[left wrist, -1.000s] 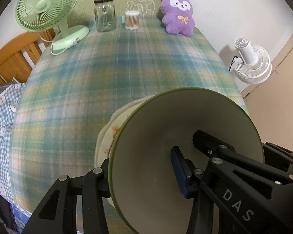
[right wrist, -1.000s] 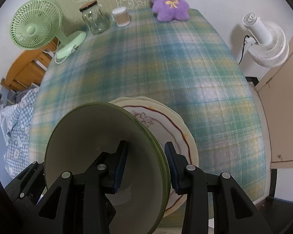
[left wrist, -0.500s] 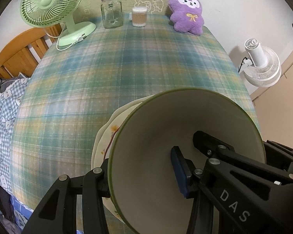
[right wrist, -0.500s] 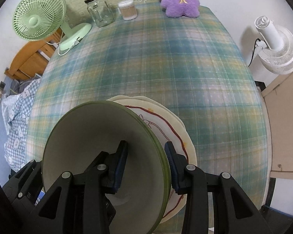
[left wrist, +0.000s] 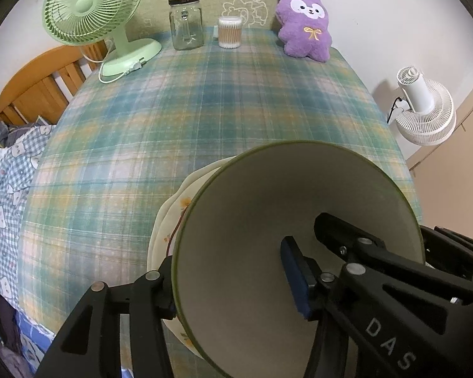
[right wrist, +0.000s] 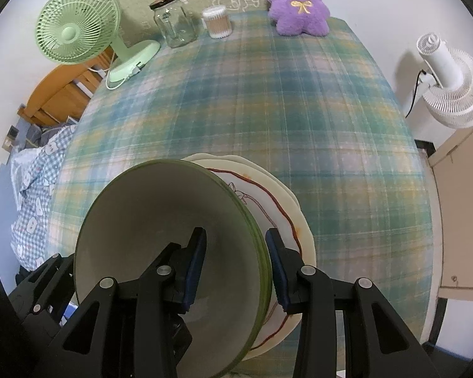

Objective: Organize plates and bowls
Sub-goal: 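Lower the grey bowl onto the plate stack and open both tools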

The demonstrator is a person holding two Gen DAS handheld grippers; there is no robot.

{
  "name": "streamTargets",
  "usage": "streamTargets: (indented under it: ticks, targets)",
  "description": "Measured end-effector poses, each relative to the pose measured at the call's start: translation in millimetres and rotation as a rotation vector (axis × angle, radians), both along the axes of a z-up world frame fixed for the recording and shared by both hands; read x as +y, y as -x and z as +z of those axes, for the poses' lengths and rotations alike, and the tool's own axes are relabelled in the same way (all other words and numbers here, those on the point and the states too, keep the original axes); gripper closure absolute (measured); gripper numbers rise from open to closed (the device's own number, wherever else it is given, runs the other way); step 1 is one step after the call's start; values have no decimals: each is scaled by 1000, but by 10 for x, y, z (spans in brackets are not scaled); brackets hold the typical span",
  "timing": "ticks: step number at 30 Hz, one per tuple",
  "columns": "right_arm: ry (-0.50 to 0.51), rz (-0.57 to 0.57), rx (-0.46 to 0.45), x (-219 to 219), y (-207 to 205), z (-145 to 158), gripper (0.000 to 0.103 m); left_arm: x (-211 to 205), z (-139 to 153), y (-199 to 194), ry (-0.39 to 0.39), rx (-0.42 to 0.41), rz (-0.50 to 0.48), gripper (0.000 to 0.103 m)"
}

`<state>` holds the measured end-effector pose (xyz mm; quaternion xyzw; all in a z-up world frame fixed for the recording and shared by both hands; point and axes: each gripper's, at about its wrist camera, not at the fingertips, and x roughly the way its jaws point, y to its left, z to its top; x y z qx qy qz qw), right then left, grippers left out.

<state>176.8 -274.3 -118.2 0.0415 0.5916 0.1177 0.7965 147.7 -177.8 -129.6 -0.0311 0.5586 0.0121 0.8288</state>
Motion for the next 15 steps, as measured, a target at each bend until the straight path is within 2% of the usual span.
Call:
streamTargets:
  ticks: [5,8,10,15]
  targets:
    - [12,8,-46,-14,37,130,58,6,125,42,-28,-45,13,36]
    - [15,-3,-68,-45,47,202,48,33,199,68,-38,-67,21,32]
    - [9,-10,-86,-60,62,260,43,54,263,90,-45,-88,21,31]
    - [23,-18,-146,-55,101,440,40,83,441,139,-43,-153,1,30]
